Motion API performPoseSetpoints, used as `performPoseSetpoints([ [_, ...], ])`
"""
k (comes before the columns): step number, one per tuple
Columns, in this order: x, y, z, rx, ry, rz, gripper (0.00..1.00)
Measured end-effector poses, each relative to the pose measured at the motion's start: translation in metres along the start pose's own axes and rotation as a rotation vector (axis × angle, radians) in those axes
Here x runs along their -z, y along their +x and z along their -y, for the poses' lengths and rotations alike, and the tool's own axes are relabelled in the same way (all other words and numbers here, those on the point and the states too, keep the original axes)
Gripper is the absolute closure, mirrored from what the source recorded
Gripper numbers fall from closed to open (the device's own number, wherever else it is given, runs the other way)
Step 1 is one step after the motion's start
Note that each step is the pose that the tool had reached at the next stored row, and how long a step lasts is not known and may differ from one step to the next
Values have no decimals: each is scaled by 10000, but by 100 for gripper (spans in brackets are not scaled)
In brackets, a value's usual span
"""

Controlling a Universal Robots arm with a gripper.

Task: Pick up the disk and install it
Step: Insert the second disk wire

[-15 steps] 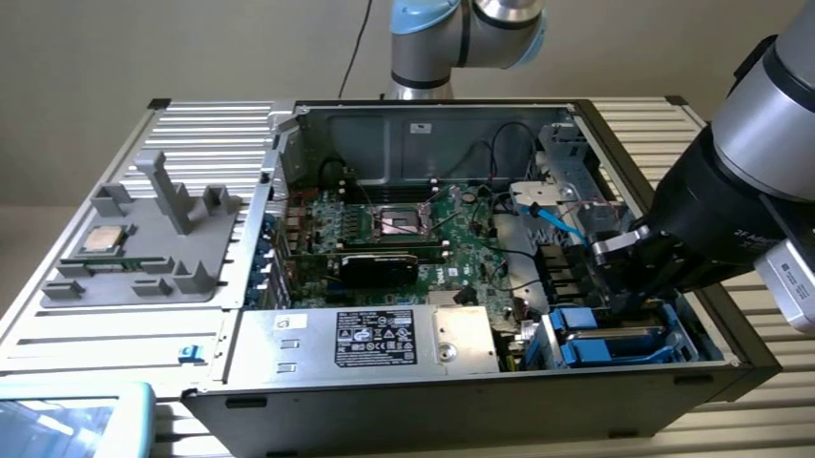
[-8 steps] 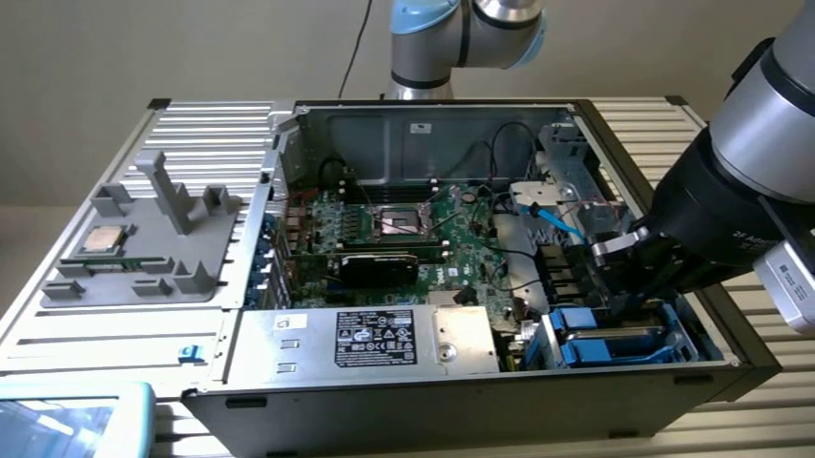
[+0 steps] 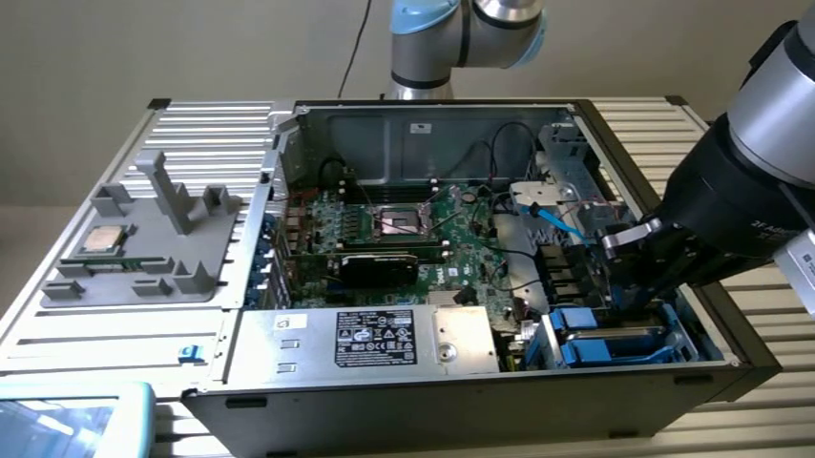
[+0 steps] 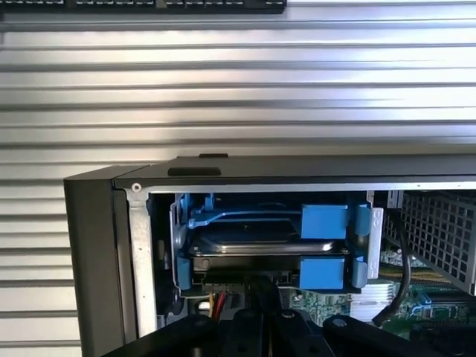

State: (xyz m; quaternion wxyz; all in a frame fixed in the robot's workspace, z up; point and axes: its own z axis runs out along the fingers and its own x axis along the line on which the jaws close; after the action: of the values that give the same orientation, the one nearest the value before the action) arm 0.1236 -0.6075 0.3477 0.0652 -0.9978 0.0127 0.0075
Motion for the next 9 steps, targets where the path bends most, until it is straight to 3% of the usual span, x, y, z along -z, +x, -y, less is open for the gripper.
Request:
performPoseSetpoints([
  [9, 5, 119, -18, -4, -1, 28, 89],
])
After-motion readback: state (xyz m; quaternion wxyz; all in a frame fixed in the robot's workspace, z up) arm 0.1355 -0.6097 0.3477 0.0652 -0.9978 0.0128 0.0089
